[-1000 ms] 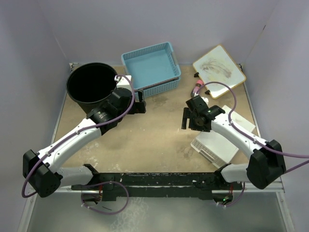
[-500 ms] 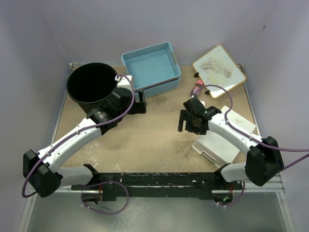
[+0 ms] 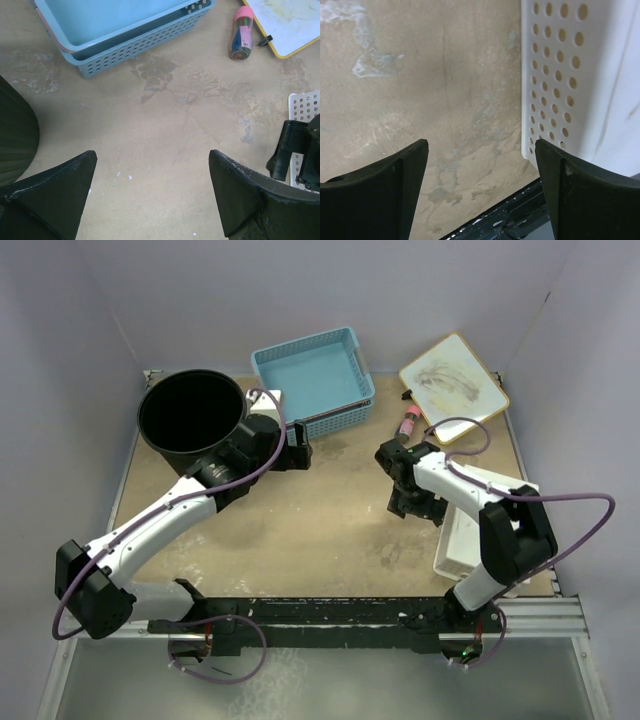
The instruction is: Turn the large container upside down
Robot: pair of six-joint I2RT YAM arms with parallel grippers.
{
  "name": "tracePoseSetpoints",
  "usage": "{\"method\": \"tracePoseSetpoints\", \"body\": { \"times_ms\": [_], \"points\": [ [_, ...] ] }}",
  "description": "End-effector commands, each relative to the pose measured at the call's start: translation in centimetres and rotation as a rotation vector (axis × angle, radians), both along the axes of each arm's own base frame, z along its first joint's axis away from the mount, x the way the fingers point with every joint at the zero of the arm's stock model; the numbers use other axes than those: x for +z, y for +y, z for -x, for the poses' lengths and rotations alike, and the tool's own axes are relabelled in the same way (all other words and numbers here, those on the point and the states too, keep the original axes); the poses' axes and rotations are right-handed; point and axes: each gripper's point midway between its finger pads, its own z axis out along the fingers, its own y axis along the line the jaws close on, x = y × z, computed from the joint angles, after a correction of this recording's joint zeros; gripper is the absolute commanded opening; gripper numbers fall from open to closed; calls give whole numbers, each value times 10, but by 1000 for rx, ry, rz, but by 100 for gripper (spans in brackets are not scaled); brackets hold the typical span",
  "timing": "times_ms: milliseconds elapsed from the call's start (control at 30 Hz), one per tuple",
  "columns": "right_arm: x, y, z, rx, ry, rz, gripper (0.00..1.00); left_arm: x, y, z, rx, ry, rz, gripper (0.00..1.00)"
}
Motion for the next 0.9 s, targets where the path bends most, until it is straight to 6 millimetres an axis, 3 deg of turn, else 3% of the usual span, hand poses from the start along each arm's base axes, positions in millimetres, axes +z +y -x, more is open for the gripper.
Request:
{"method": "tracePoseSetpoints", "body": {
  "times_ms": [0,233,367,433,533,600,733,867],
  "points": [
    [-2,9,-9,75,-39,-79,90,37,-13,-6,-51,-98,66,91],
    [-11,-50,-1,-100,-18,-44,92,42,-24,-17,-80,-104,41,91],
    [-5,-56,-3,-138,-25,-24,92,43,-38,-34,-91,-104,24,90],
    [-1,-50,-14,-105,-72,-60,92,44,-48,-41,-115,-104,20,90],
    [4,-25,-33,3,-163,-206,92,48,-59,-56,-130,-118,-1,90],
    [12,-6,-45,112,-237,-313,91,44,-56,-71,-85,-112,-70,91],
    [38,34,-65,327,-419,-509,91,33,-29,-100,69,-89,-290,90],
    [57,47,-80,359,-490,-564,91,7,-39,-120,-18,-40,-451,84]
  ]
}}
